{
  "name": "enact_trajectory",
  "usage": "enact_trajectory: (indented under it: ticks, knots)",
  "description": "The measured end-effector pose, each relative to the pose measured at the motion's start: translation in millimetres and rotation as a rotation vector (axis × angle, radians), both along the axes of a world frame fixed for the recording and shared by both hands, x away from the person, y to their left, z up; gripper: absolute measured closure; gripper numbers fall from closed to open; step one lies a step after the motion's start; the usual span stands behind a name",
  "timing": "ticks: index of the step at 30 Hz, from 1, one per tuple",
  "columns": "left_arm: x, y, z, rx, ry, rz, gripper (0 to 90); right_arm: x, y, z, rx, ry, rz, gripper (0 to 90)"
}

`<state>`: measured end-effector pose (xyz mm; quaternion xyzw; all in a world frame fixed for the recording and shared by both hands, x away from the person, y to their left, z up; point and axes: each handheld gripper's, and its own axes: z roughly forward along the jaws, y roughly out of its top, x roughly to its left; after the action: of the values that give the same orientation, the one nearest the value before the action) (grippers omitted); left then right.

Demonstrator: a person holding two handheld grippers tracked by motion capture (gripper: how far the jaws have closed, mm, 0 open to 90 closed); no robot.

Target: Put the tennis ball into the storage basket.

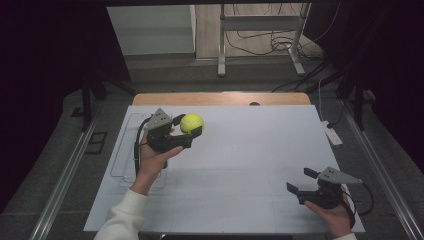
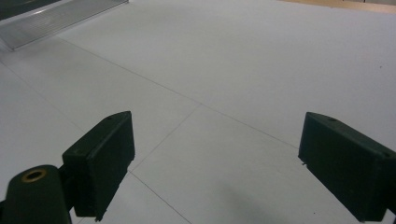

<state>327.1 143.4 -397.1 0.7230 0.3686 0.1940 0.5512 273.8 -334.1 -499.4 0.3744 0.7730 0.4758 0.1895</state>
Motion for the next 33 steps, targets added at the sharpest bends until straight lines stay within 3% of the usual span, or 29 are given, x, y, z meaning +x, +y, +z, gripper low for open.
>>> enact_trajectory:
  ticks: [23,33]
  knots:
    - [2.1,8.5,0.3,-0.001,0.0,0.038,26.7,-0.4,-0.1,0.2,0.0,-0.002,-0.001,11.0]
    - [10.5,19.6,-4.8,0.015,0.016,0.091,26.7,-0.3,-0.1,1.0,0.002,-0.007,-0.006,11.0]
